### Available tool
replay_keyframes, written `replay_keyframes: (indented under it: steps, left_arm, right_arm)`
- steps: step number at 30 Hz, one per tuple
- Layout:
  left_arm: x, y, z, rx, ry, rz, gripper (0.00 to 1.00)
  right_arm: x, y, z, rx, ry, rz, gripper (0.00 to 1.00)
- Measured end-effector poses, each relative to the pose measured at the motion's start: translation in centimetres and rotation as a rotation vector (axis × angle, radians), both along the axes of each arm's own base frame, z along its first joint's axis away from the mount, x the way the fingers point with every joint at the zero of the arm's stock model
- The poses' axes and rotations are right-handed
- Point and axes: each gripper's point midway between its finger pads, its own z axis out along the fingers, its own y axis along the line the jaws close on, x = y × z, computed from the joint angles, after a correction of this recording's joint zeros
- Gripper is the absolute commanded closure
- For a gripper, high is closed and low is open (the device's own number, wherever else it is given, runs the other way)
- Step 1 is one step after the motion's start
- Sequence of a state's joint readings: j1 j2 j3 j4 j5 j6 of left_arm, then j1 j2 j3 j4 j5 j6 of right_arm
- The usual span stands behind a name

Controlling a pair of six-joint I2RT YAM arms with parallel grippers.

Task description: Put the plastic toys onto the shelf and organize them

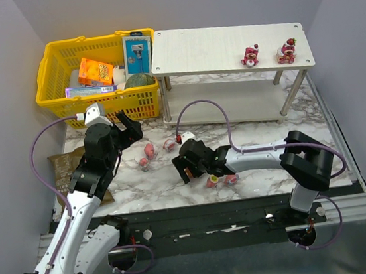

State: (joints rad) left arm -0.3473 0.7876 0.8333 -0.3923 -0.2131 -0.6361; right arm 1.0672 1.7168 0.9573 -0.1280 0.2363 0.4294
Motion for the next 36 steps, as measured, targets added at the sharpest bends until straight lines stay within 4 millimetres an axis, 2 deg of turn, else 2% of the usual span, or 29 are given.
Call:
replay_keyframes:
  steps: [2,8,16,18,21,23,24,27,30,33,36]
  left_arm:
    - [0.0,0.0,0.0,0.0,0.0,0.0,0.01]
    - [-0.1,0.0,0.1,-0.001,-0.003,0.0,0.01]
    - [-0.1,0.0,0.1,-0.001,-0.002,0.0,0.01]
    - [-0.1,0.0,0.1,-0.001,-0.003,0.0,0.01]
    - [-0.1,0.0,0.1,-0.001,-0.003,0.0,0.01]
    - [-0.1,0.0,0.1,-0.001,-0.002,0.0,0.01]
    - [-0.1,0.0,0.1,-0.001,-0.002,0.0,0.01]
    - [-0.1,0.0,0.1,-0.001,-0.002,0.0,0.01]
    - [-0.1,0.0,0.1,-0.001,-0.001,0.0,0.01]
    - [-0.1,0.0,0.1,-0.001,-0.001,0.0,0.01]
    - [-0.1,0.0,0.1,-0.001,-0.001,0.0,0.01]
  right_arm:
    - [0.2,0.1,0.0,0.0,-0.004,-0.005,0.09]
    - [0.5,0.0,0.0,-0.001,-0.012,-0.036,0.28]
    - [0.7,-0.2,0.1,-0.003,-0.016,-0.058,0.74]
    - [0.6,-0.5,0.4,-0.018,-0.012,-0.061,0.79]
    - [1.0,-0.4,2.0,-0.027,-0.024,-0.072,0.79]
    - [1.6,-0.3,4.4,-0.027,-0.047,-0.081,0.79]
    - [1.9,-0.1,6.3,-0.019,-0.066,-0.086,0.79]
    - [3.4,0.8,13.1,0.045,-0.134,-0.11,0.79]
    - [4.7,0.9,20.4,0.125,-0.197,-0.14,0.79]
    - [6.1,-0.2,26.7,0.188,-0.255,-0.179,0.78]
    - [7.8,-2.6,31.5,0.224,-0.304,-0.242,0.76]
